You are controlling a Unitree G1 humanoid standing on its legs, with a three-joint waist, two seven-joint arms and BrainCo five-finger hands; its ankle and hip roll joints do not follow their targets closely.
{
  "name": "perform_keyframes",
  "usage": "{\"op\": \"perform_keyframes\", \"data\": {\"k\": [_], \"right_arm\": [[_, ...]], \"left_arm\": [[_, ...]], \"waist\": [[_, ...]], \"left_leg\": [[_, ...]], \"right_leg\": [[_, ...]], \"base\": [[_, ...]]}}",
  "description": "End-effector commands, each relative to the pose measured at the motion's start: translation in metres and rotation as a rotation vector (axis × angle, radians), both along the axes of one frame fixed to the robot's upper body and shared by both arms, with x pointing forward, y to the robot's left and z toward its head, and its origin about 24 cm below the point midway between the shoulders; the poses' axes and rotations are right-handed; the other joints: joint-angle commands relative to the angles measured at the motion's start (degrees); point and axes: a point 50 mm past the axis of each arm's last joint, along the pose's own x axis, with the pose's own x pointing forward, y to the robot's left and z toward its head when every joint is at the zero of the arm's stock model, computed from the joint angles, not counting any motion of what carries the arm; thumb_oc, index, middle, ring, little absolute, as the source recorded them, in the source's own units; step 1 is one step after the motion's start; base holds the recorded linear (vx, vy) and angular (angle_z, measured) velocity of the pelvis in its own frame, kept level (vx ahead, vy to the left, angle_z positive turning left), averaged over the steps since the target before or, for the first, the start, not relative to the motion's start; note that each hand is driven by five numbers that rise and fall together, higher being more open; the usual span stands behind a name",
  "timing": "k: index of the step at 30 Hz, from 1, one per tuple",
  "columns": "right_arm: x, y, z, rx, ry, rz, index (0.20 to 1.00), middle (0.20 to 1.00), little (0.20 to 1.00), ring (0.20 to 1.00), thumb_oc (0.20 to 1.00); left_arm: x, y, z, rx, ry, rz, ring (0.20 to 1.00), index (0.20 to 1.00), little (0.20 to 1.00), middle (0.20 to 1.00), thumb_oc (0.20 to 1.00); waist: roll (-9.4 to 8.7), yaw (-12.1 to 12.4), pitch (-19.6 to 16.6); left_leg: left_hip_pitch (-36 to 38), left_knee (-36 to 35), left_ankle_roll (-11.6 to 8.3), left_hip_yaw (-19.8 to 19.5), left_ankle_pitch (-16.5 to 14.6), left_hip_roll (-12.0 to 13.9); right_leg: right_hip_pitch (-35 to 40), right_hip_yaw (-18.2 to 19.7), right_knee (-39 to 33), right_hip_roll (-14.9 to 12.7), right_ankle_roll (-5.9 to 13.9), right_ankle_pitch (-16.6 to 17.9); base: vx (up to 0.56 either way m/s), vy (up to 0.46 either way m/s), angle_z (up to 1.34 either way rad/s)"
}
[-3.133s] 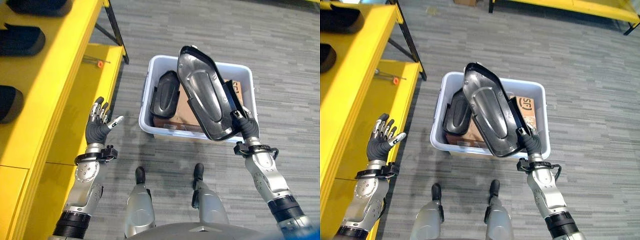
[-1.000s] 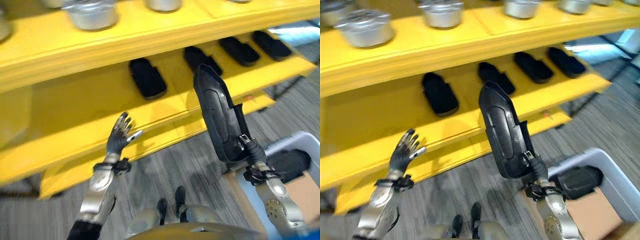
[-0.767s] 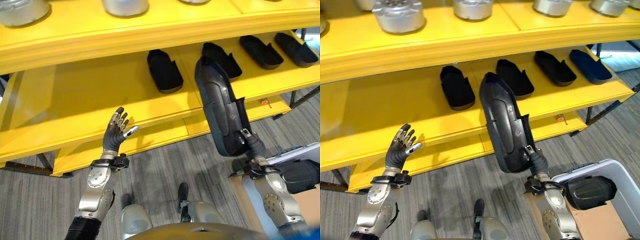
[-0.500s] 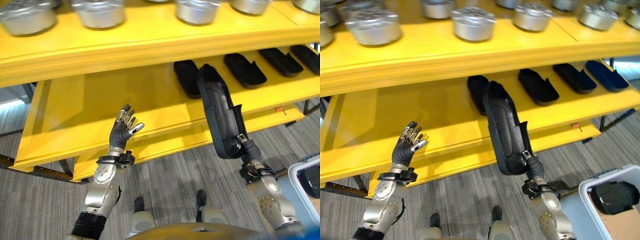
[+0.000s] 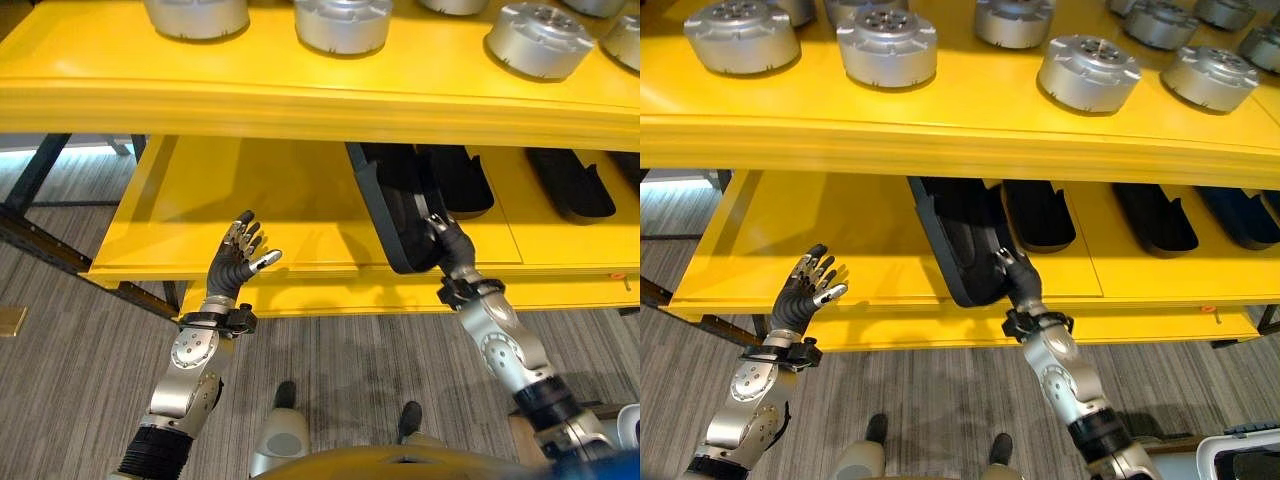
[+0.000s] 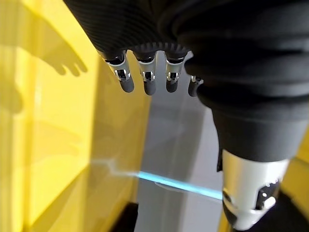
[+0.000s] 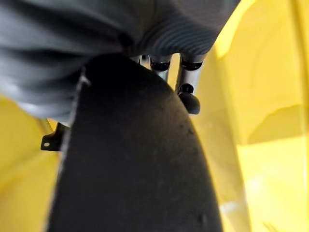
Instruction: Move parts from the plastic box to the shelf.
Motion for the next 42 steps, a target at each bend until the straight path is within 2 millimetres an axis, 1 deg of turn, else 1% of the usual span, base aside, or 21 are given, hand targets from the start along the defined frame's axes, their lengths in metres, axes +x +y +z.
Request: {"op": "perform_keyframes", "data": {"k": [1, 2, 4, 5, 6, 8, 9, 10, 12, 15, 16, 19, 22, 23, 26, 28, 30, 34, 35, 36, 42], "right_arm": [[0.024, 0.020, 0.067, 0.140, -0.218, 0.004, 0.200, 0.200, 0.200, 0.200, 0.200], [0.024, 0.020, 0.067, 0.141, -0.220, 0.004, 0.200, 0.200, 0.200, 0.200, 0.200], [0.040, 0.027, 0.089, 0.152, -0.253, -0.017, 0.200, 0.200, 0.200, 0.200, 0.200], [0.053, 0.029, 0.106, 0.169, -0.273, -0.049, 0.200, 0.200, 0.200, 0.200, 0.200], [0.053, 0.029, 0.106, 0.170, -0.275, -0.049, 0.200, 0.200, 0.200, 0.200, 0.200], [0.062, 0.031, 0.124, 0.177, -0.303, -0.087, 0.200, 0.200, 0.200, 0.200, 0.200], [0.063, 0.030, 0.125, 0.177, -0.305, -0.088, 0.200, 0.200, 0.200, 0.200, 0.200], [0.069, 0.029, 0.143, 0.188, -0.333, -0.124, 0.200, 0.200, 0.200, 0.200, 0.200], [0.077, 0.029, 0.158, 0.203, -0.350, -0.164, 0.200, 0.200, 0.200, 0.200, 0.200], [0.088, 0.027, 0.174, 0.232, -0.342, -0.233, 0.200, 0.200, 0.200, 0.200, 0.200], [0.088, 0.027, 0.175, 0.233, -0.344, -0.233, 0.200, 0.200, 0.200, 0.200, 0.200], [0.095, 0.025, 0.189, 0.237, -0.347, -0.281, 0.200, 0.200, 0.200, 0.200, 0.200], [0.099, 0.022, 0.193, 0.250, -0.337, -0.311, 0.200, 0.200, 0.200, 0.200, 0.200], [0.103, 0.017, 0.199, 0.256, -0.330, -0.349, 0.200, 0.200, 0.200, 0.200, 0.200], [0.108, 0.012, 0.199, 0.272, -0.299, -0.405, 0.200, 0.200, 0.200, 0.200, 0.200], [0.111, 0.012, 0.191, 0.284, -0.253, -0.442, 0.200, 0.200, 0.200, 0.200, 0.200], [0.112, 0.019, 0.182, 0.312, -0.210, -0.459, 0.200, 0.200, 0.200, 0.200, 0.200], [0.111, 0.025, 0.178, 0.321, -0.189, -0.456, 0.200, 0.200, 0.200, 0.200, 0.200], [0.111, 0.034, 0.171, 0.306, -0.164, -0.442, 0.200, 0.200, 0.200, 0.200, 0.200], [0.112, 0.036, 0.168, 0.305, -0.152, -0.441, 0.200, 0.200, 0.200, 0.200, 0.200], [0.115, 0.037, 0.161, 0.302, -0.109, -0.471, 0.200, 0.200, 0.200, 0.200, 0.200]], "left_arm": [[0.002, 0.002, 0.035, 0.025, -0.149, -0.004, 1.000, 1.000, 1.000, 1.000, 1.000], [0.003, 0.002, 0.036, 0.025, -0.151, -0.004, 1.000, 1.000, 1.000, 1.000, 1.000], [0.004, 0.004, 0.040, 0.032, -0.164, 0.000, 1.000, 1.000, 1.000, 1.000, 1.000], [0.005, 0.004, 0.043, 0.025, -0.174, -0.004, 1.000, 1.000, 1.000, 1.000, 1.000], [0.006, 0.004, 0.043, 0.026, -0.176, -0.004, 1.000, 1.000, 1.000, 1.000, 1.000], [0.009, 0.002, 0.048, 0.027, -0.191, -0.014, 1.000, 1.000, 1.000, 1.000, 1.000], [0.009, 0.001, 0.048, 0.027, -0.194, -0.014, 1.000, 1.000, 1.000, 1.000, 1.000], [0.012, -0.002, 0.052, 0.014, -0.208, -0.024, 1.000, 1.000, 1.000, 1.000, 1.000], [0.014, -0.010, 0.053, -0.003, -0.214, -0.057, 1.000, 1.000, 1.000, 1.000, 1.000], [0.015, -0.018, 0.054, -0.025, -0.220, -0.094, 1.000, 1.000, 1.000, 1.000, 1.000], [0.016, -0.018, 0.055, -0.024, -0.221, -0.094, 1.000, 1.000, 1.000, 1.000, 1.000], [0.017, -0.022, 0.057, -0.034, -0.233, -0.108, 1.000, 1.000, 1.000, 1.000, 1.000], [0.017, -0.023, 0.059, -0.039, -0.240, -0.113, 1.000, 1.000, 1.000, 1.000, 1.000], [0.018, -0.027, 0.060, -0.045, -0.247, -0.124, 1.000, 1.000, 1.000, 1.000, 1.000], [0.019, -0.031, 0.061, -0.053, -0.250, -0.131, 1.000, 1.000, 1.000, 1.000, 1.000], [0.020, -0.036, 0.059, -0.056, -0.243, -0.143, 1.000, 1.000, 1.000, 1.000, 1.000], [0.023, -0.039, 0.061, -0.063, -0.249, -0.143, 1.000, 1.000, 1.000, 1.000, 1.000], [0.024, -0.040, 0.064, -0.062, -0.258, -0.141, 1.000, 1.000, 1.000, 1.000, 1.000], [0.025, -0.039, 0.067, -0.062, -0.274, -0.133, 1.000, 1.000, 1.000, 1.000, 1.000], [0.025, -0.039, 0.068, -0.061, -0.280, -0.131, 1.000, 1.000, 1.000, 1.000, 1.000], [0.026, -0.038, 0.072, -0.070, -0.301, -0.110, 1.000, 1.000, 1.000, 1.000, 1.000]], "waist": [[-2.03, 3.27, 1.91], [-2.04, 3.27, 2.02], [-2.30, 4.83, 3.58], [-2.21, 5.72, 5.11], [-2.21, 5.70, 5.21], [-1.64, 6.32, 6.91], [-1.60, 6.34, 7.01], [-0.64, 6.41, 8.76], [0.71, 6.62, 10.38], [2.31, 6.54, 12.27], [2.30, 6.60, 12.33], [3.49, 6.80, 14.02], [4.30, 6.63, 14.68], [5.13, 6.57, 15.05], [5.99, 6.41, 15.46], [6.48, 6.29, 15.71], [6.74, 6.12, 15.82], [6.93, 6.00, 15.74], [6.99, 5.95, 15.63], [7.04, 5.97, 15.68], [7.32, 6.09, 15.88]], "left_leg": [[-4.89, 2.34, 1.27, 2.71, 0.93, 1.66], [-4.92, 2.40, 1.28, 2.71, 0.91, 1.66], [-6.56, 3.19, 1.19, 1.99, 1.13, 1.55], [-7.90, 4.16, 1.20, 1.34, 1.13, 1.42], [-7.99, 4.28, 1.20, 1.30, 1.09, 1.43], [-9.38, 5.56, 1.18, 0.81, 1.07, 1.30], [-9.56, 5.78, 1.18, 0.76, 0.99, 1.32], [-11.34, 7.32, 1.30, 0.34, 0.77, 1.13], [-13.12, 8.61, 1.35, -0.09, 0.65, 0.89], [-14.88, 10.32, 1.60, -0.09, 0.43, 1.16], [-14.94, 10.42, 1.60, -0.06, 0.38, 1.19], [-16.51, 12.81, 1.74, -0.04, -0.78, 1.43], [-18.06, 14.10, 1.80, -0.31, -0.95, 1.08], [-19.46, 14.83, 1.87, -0.50, -1.09, 0.69], [-20.71, 15.76, 2.04, -0.54, -1.31, 0.26], [-21.28, 16.38, 2.24, -0.37, -1.54, 0.11], [-21.72, 16.70, 2.36, -0.46, -1.68, 0.05], [-22.02, 16.71, 2.39, -0.57, -1.70, -0.12], [-22.25, 16.57, 2.39, -0.69, -1.63, -0.18], [-22.34, 16.54, 2.42, -0.76, -1.60, -0.23], [-22.79, 16.39, 2.51, -1.12, -1.55, -0.67]], "right_leg": [[6.09, -1.06, 3.30, -4.35, 2.77, 1.09], [6.07, -1.04, 3.32, -4.36, 2.78, 1.09], [5.50, -1.95, 3.63, -4.11, 2.51, 0.69], [4.67, -2.38, 4.36, -3.98, 2.26, 0.27], [4.62, -2.39, 4.43, -3.97, 2.25, 0.23], [3.51, -2.51, 5.54, -3.91, 1.97, -0.05], [3.40, -2.49, 5.68, -3.89, 1.96, -0.11], [1.64, -2.41, 7.42, -3.95, 1.75, -0.67], [-0.10, -2.52, 9.02, -4.12, 1.37, -1.44], [-2.95, -1.67, 11.50, -4.17, 0.80, -2.53], [-3.06, -1.59, 11.62, -4.16, 0.79, -2.58], [-5.00, -0.78, 13.88, -4.19, 0.50, -3.60], [-6.36, -0.58, 15.32, -4.33, 0.33, -4.05], [-7.55, -0.36, 16.28, -4.58, 0.20, -4.56], [-8.84, -0.06, 17.36, -4.66, 0.07, -4.96], [-9.58, 0.17, 17.79, -4.58, -0.06, -5.13], [-9.76, 0.22, 17.75, -4.61, -0.06, -5.27], [-9.89, 0.10, 17.72, -4.58, -0.11, -5.28], [-9.85, -0.08, 17.53, -4.56, -0.10, -5.27], [-9.86, -0.20, 17.51, -4.55, -0.13, -5.29], [-9.70, -0.60, 17.35, -4.54, -0.20, -5.46]], "base": [[-0.04, -0.026, 0.17], [-0.05, -0.042, 0.10], [-0.08, -0.060, 0.02], [-0.09, -0.048, 0.11], [-0.09, -0.038, 0.21], [-0.08, -0.011, 0.13], [-0.13, 0.007, 0.03], [-0.12, 0.026, 0.10], [-0.13, 0.033, 0.12], [-0.08, 0.043, 0.05], [-0.06, 0.035, -0.02], [-0.06, 0.017, -0.08], [-0.06, 0.024, -0.05], [-0.04, 0.037, -0.02], [-0.01, 0.012, -0.01], [-0.02, 0.016, 0.00], [0.00, 0.000, 0.00], [0.00, 0.000, 0.00], [0.00, 0.000, 0.00], [0.00, 0.000, 0.00], [0.00, -0.001, 0.02]]}}
